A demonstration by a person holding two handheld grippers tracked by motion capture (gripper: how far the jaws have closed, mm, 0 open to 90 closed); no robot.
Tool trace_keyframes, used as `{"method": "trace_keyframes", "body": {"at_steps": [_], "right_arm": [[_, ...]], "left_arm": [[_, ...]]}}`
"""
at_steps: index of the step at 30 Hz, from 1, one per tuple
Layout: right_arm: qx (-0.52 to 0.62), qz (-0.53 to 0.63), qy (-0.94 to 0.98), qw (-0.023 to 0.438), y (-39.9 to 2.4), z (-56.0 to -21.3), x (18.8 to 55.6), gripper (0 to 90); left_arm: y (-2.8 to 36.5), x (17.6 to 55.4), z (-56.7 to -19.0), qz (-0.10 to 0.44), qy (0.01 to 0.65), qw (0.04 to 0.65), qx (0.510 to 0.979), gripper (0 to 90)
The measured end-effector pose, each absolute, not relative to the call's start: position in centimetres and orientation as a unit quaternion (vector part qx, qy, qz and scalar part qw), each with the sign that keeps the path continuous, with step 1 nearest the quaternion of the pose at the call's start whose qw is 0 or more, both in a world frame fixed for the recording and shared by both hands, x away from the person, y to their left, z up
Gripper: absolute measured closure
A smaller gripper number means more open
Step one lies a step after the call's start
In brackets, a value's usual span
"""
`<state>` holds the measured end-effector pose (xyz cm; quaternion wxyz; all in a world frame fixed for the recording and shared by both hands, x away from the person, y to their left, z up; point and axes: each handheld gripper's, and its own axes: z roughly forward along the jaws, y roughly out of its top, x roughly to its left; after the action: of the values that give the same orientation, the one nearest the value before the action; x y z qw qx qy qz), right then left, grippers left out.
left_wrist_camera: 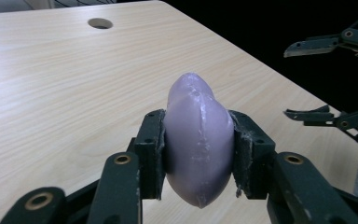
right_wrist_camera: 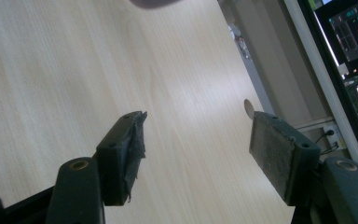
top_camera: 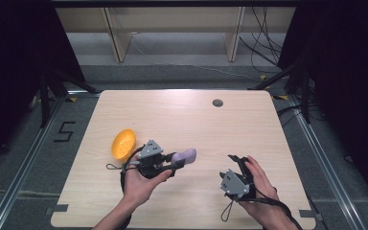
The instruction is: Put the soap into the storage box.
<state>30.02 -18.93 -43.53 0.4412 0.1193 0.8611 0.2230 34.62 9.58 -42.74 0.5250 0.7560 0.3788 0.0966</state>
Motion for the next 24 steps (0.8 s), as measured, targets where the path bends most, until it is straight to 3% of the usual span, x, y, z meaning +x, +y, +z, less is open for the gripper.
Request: {"method": "trace_keyframes", "body": {"at_steps": [24], "right_arm": [[0.164,0.24,0.853,0.433,-19.8,-43.9,30.6,35.7]], "left_arm": [[12.6,34.0,-42.7,0.157,0.405,0.513,0.741,58.9]]}}
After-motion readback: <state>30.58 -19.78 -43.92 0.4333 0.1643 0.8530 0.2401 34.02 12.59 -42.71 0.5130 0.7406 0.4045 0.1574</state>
